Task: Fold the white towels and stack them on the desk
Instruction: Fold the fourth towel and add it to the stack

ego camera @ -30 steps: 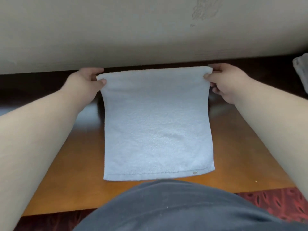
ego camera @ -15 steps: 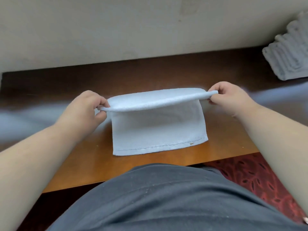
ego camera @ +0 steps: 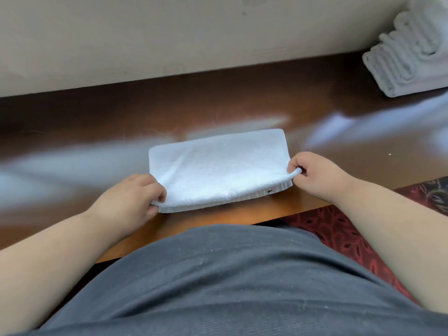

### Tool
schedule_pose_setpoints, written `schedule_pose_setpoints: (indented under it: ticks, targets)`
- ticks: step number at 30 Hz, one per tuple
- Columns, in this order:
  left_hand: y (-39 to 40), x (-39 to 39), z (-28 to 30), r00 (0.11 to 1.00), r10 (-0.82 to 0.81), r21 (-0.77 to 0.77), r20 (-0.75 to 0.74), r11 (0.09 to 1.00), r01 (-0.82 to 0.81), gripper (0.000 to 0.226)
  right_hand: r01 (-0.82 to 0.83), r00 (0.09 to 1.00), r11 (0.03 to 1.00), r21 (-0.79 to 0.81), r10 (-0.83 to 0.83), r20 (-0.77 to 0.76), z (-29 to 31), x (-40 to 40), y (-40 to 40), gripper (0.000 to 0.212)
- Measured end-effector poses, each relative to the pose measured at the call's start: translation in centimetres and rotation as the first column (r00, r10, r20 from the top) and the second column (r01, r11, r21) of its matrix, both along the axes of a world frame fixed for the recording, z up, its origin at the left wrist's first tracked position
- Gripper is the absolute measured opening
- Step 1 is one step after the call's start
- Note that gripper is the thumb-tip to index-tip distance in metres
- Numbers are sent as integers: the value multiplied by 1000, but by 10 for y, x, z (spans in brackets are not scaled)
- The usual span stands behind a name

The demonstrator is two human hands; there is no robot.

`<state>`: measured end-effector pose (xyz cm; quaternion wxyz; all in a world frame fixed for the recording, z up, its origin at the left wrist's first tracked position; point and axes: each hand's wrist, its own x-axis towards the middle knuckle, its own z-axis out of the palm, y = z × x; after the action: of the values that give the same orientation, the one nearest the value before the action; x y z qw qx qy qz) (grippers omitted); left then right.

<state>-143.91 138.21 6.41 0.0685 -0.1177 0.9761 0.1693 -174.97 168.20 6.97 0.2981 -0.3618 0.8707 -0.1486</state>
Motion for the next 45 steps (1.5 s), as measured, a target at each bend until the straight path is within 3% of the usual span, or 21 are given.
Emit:
schedule_pose_setpoints:
  ticks: [7,9,13,16,18,21,24,26,29,33,36,42,45]
  targets:
    - [2,3,-8,980,-190,-67,60,979,193,40,-198,978,974,108,204,-43,-14,3,9,36]
    - [3,5,-14,974,-208,-79,85,974,214,37,-279,953,947,159,294,-73,-18,4,12,31]
    - [7,2,-20,941,-205,-99,271,966,239,25,-367,907,883,292,410,-101,-19,7,18,32]
    - [8,-6,-14,930,-164,-102,329,973,208,45,-367,889,864,345,435,-145,-5,9,8,34]
    - [14,-16,-6,974,-156,-67,161,983,169,46,-300,898,908,294,372,-233,7,9,-9,34]
    - [25,-46,-5,989,-101,-43,-107,994,97,27,-191,924,982,4,181,-336,18,22,-53,33]
    - [42,-83,-16,996,-58,14,-71,998,59,58,-178,938,962,-208,102,-333,10,60,-103,43]
    - [49,-100,-31,997,-73,-29,22,997,73,64,-225,933,969,-105,183,-310,-11,77,-122,53]
    - [36,-104,-63,982,99,-162,160,984,-73,71,-274,897,948,164,313,-312,-55,66,-116,66]
    - [13,-87,-86,965,230,-234,123,952,-196,77,-239,865,950,199,301,-401,-83,40,-99,83]
    - [-1,-62,-88,924,307,-214,227,941,-261,77,-152,877,949,277,259,-405,-88,31,-82,89]
    - [-31,-46,-67,863,328,-163,385,944,-286,90,-1,947,951,310,101,-305,-71,-17,-43,88]
    - [-28,-52,-51,832,491,34,256,856,-516,85,296,950,953,66,-287,-127,-55,-29,-35,81]
